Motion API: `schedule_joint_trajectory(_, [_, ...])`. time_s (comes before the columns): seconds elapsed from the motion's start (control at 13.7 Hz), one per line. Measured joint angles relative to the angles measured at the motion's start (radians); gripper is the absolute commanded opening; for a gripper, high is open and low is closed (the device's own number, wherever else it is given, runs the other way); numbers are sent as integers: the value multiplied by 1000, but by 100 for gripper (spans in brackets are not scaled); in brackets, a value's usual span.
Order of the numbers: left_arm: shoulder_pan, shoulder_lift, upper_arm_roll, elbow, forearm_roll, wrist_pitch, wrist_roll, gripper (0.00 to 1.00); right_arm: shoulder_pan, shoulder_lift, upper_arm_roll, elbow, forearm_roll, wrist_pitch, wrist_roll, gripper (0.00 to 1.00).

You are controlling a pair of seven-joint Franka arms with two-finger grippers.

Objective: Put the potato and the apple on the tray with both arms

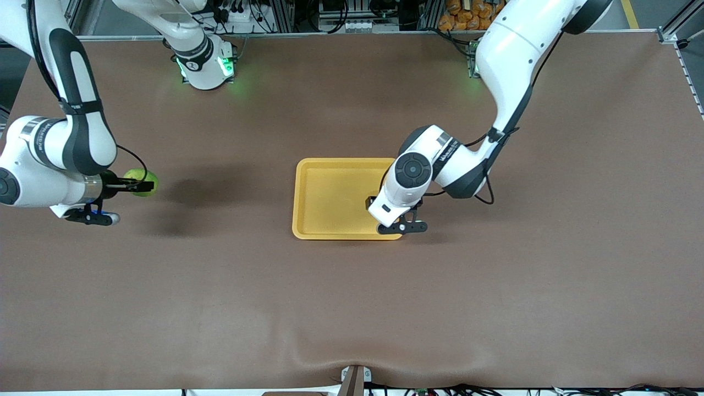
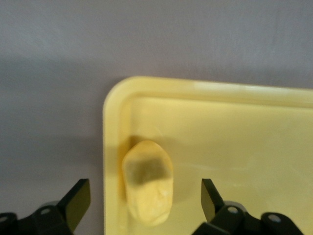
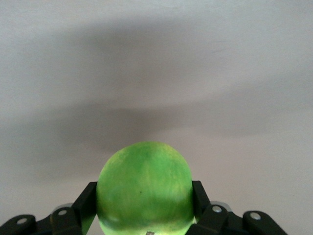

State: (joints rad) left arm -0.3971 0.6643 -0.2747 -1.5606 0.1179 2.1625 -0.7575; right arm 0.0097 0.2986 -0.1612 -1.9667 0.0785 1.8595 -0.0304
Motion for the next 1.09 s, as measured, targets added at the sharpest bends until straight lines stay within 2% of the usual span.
schedule_joint_trajectory(0.36, [115, -209, 0, 16, 1, -190, 0, 100, 122, -1, 12, 2, 67, -6, 213, 0])
schedule_joint_trajectory(0.58, [180, -323, -1, 15, 1, -295, 12, 100, 147, -2, 74, 7, 85, -4, 339, 0])
schedule_joint_trajectory(0.8, [243, -397, -2, 14, 1, -386, 96, 100, 152, -2, 157, 24, 89, 8, 480, 0])
schedule_joint_trajectory(1.09, [306, -488, 1, 14, -1, -500, 171, 100, 164, -2, 235, 45, 91, 34, 629, 0])
